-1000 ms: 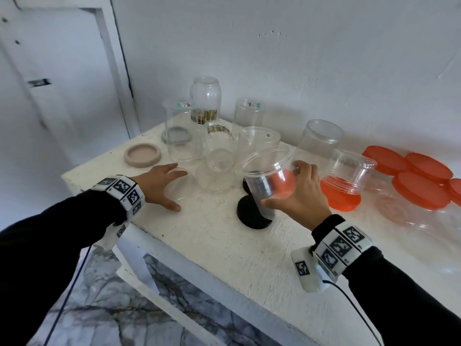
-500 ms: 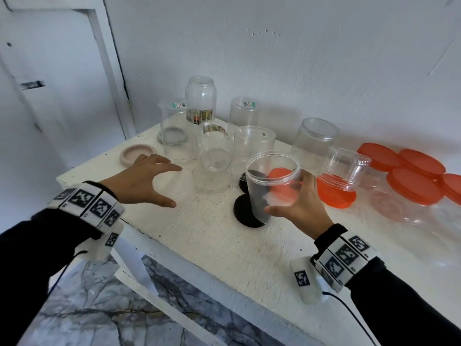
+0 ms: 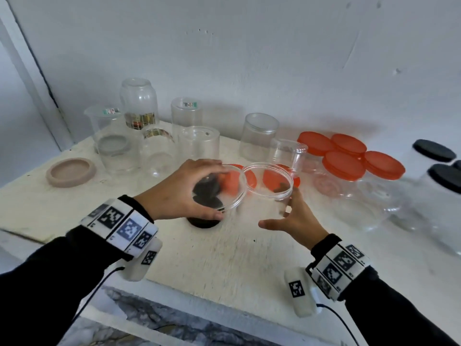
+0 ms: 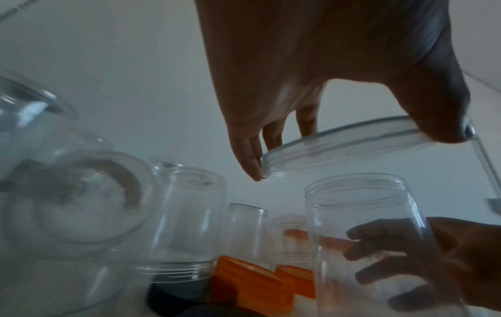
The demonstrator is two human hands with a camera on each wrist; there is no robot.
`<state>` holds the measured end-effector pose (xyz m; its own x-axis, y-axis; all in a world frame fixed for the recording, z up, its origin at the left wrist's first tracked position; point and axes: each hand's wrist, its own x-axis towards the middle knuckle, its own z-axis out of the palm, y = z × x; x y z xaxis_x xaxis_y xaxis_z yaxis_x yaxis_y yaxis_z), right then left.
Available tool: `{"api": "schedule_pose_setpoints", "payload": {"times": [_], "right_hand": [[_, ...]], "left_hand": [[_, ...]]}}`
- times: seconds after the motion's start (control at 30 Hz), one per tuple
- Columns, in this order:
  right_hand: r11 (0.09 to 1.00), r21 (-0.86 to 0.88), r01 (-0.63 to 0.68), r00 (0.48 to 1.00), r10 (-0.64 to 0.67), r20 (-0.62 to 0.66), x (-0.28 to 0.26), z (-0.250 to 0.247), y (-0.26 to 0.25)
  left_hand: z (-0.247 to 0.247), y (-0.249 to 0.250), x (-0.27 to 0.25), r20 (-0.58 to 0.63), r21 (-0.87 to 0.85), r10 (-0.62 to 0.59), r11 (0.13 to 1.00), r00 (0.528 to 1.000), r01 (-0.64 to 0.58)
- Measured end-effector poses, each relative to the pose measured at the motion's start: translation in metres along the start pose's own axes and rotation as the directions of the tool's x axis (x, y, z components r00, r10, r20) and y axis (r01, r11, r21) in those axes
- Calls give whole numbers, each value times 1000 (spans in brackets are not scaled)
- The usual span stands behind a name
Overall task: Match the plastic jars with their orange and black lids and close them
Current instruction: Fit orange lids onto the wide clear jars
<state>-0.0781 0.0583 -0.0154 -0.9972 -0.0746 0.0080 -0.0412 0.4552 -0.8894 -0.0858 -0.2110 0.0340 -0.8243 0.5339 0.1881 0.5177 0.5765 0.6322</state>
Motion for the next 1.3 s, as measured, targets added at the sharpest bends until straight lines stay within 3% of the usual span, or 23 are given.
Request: {"api": "schedule_pose_setpoints", "payload": {"times": [0.33, 0.6, 0.97, 1.17, 1.3], "right_hand": [[994, 93, -59, 998, 59, 11, -24, -42, 25], [987, 153, -58, 998, 61, -13, -26, -47, 29], [981, 181, -64, 998, 59, 29, -27, -53, 31], [986, 153, -59, 997, 51, 55, -25, -57, 29], [988, 141, -57, 997, 49, 55, -24, -58, 29]], "left_hand": [[45, 39, 61, 30, -61, 91, 994, 995, -89], [70, 60, 92, 89, 51, 190, 979, 978, -195], [77, 67, 103, 181, 142, 169, 970, 969, -196], [68, 76, 108, 310, 171, 110, 971, 944, -169], [69, 80, 109, 280, 210, 100, 964, 955, -163]]}}
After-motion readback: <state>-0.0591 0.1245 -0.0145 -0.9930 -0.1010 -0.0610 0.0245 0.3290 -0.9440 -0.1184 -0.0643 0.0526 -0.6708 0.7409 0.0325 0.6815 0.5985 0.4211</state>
